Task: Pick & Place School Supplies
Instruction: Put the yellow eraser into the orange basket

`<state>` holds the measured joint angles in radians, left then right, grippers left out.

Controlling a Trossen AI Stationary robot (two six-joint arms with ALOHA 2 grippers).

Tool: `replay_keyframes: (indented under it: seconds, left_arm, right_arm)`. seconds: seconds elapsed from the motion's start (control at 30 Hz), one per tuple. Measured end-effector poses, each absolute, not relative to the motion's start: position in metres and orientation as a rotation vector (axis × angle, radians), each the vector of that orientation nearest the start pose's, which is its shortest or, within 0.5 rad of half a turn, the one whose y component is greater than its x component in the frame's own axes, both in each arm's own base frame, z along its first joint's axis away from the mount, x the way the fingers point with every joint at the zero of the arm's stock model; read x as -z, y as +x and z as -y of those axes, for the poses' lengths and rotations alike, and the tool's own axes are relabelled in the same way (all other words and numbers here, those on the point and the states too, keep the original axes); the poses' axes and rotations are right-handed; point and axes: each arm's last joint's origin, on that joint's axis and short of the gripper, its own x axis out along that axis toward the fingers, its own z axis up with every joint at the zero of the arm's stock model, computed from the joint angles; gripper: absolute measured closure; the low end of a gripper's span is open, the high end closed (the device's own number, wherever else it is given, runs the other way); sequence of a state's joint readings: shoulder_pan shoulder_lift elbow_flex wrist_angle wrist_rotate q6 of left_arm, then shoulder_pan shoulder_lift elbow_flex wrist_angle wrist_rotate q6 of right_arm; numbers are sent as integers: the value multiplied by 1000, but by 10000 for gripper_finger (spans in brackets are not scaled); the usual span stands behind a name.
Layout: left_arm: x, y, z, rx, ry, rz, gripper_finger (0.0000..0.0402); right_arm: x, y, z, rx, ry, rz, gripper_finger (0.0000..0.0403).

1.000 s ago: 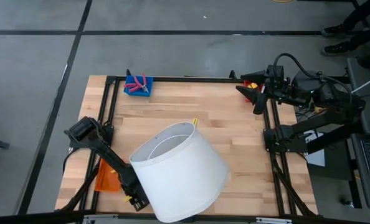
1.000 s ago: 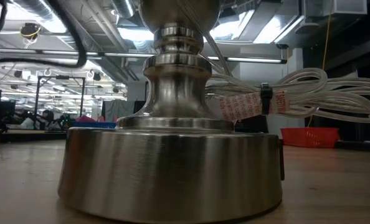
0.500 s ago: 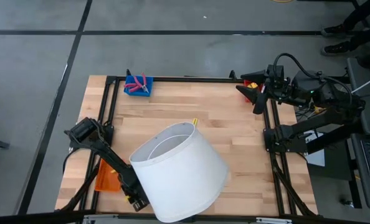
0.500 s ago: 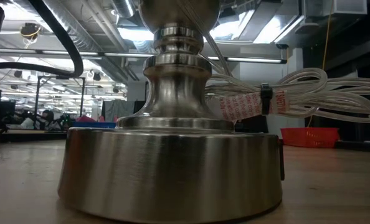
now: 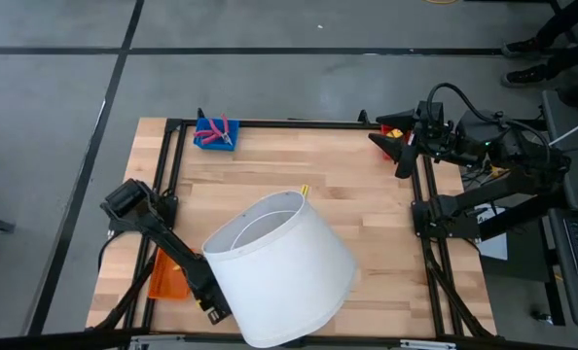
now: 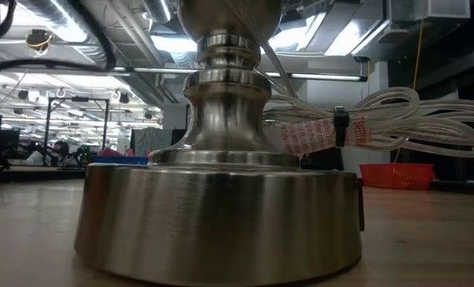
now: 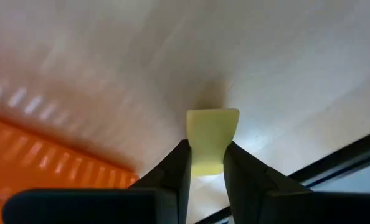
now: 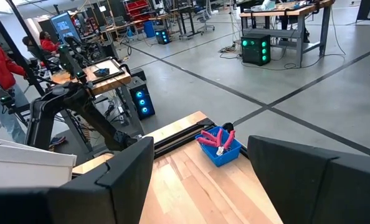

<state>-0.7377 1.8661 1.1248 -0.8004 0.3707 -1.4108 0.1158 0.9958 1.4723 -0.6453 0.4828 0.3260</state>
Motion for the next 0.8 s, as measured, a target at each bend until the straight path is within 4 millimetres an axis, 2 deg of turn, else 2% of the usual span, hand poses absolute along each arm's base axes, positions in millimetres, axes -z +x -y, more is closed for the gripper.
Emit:
replay_keyframes:
  seconds: [0.13, 0.4, 0.8]
  left_arm:
    - [-152, 229, 220, -379, -729, -1789, 329]
    - [-174, 233, 197, -479, -738, -1674, 328]
    - [-177, 247, 151, -615, -609, -1647, 328]
  right_arm:
    - [-475, 159, -5, 389, 271, -101, 138]
    - [-475, 159, -5, 397, 270, -100, 138]
    - [-475, 159, -5, 397, 270, -100, 138]
